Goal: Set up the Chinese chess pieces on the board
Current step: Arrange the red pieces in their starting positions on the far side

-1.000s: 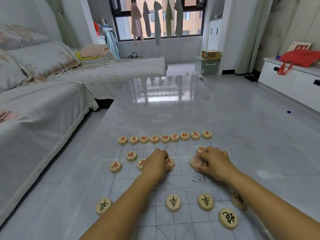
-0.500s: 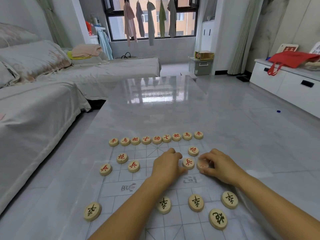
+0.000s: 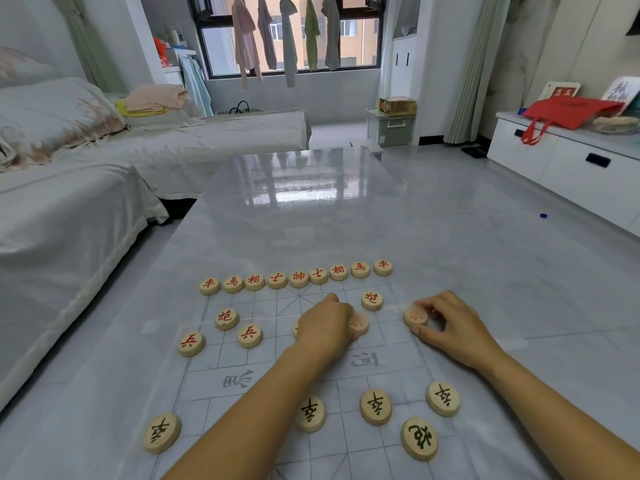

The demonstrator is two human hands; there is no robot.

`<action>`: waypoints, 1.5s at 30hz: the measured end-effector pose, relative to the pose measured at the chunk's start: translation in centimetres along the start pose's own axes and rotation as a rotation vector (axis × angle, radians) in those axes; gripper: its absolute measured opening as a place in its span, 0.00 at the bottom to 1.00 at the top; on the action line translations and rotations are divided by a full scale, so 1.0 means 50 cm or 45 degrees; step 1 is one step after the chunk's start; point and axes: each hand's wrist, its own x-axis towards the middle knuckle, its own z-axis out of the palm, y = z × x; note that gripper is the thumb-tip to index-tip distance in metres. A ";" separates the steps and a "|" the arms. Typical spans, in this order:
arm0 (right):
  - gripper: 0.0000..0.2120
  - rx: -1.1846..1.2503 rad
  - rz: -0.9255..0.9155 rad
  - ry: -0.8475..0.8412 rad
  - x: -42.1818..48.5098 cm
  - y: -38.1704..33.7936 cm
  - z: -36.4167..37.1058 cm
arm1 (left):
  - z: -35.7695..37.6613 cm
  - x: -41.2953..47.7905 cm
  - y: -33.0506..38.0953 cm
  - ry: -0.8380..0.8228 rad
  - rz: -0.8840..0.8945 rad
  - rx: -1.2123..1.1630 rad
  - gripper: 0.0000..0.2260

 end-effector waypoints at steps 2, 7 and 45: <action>0.18 -0.007 -0.036 -0.009 -0.002 0.002 0.002 | 0.002 0.000 0.002 -0.001 -0.002 -0.001 0.19; 0.22 0.016 -0.043 -0.034 0.001 0.002 0.002 | -0.017 -0.009 -0.026 0.111 -0.032 -0.143 0.24; 0.19 -0.010 -0.030 -0.032 0.007 0.009 0.009 | -0.080 -0.052 -0.161 0.171 -0.279 -0.226 0.23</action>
